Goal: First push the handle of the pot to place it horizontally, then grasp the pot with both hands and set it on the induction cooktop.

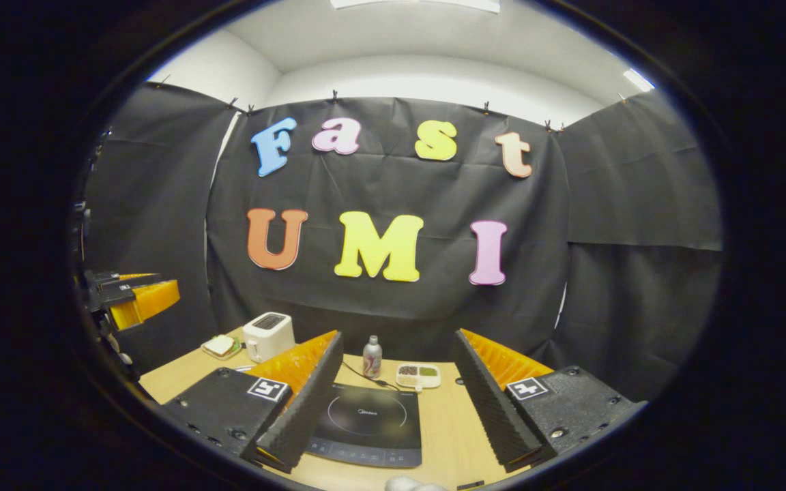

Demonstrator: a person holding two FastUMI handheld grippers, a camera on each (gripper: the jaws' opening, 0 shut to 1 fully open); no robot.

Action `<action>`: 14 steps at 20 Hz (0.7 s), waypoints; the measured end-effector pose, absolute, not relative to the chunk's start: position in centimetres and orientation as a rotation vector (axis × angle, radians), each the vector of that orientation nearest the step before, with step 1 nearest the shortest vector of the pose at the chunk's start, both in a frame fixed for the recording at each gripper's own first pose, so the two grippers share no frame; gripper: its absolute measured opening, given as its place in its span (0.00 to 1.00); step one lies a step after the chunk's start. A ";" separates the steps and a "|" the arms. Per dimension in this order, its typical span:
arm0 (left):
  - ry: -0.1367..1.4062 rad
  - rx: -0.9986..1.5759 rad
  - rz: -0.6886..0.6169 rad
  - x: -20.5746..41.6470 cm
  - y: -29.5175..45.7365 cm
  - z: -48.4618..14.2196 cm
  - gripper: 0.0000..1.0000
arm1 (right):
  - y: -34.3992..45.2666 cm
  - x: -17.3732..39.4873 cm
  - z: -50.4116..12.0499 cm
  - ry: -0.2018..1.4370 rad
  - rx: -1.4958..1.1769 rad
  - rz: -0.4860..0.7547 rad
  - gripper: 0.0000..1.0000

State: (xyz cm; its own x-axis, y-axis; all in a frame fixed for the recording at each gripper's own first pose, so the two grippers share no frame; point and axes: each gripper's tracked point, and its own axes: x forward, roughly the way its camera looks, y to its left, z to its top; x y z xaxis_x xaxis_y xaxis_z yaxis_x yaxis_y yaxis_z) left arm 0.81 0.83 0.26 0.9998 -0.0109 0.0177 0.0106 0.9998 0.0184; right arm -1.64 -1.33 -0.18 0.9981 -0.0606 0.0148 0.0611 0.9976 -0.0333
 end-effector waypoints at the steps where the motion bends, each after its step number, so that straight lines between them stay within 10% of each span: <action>1: -0.019 0.021 0.003 1.0 1.3 0.1 0.33 | -1.4 -1.7 -0.4 -0.007 -0.035 -0.065 0.97; 3: -0.014 0.013 -0.033 1.2 0.4 -0.4 0.02 | -1.7 -2.0 -1.0 0.012 -0.047 -0.079 0.97; 14: 0.298 -0.071 -0.186 2.9 -0.3 -14.1 0.00 | -3.5 -3.7 -5.0 0.143 -0.073 -0.177 0.97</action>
State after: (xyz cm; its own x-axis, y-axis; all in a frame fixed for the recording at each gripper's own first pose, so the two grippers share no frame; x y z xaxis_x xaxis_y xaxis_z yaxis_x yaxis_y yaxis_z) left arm 2.87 -0.35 -14.07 0.9390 -0.1923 -0.2852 0.1712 0.9804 -0.0973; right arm -3.71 -3.55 -4.98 0.9742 -0.1804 -0.1354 0.1700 0.9818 -0.0850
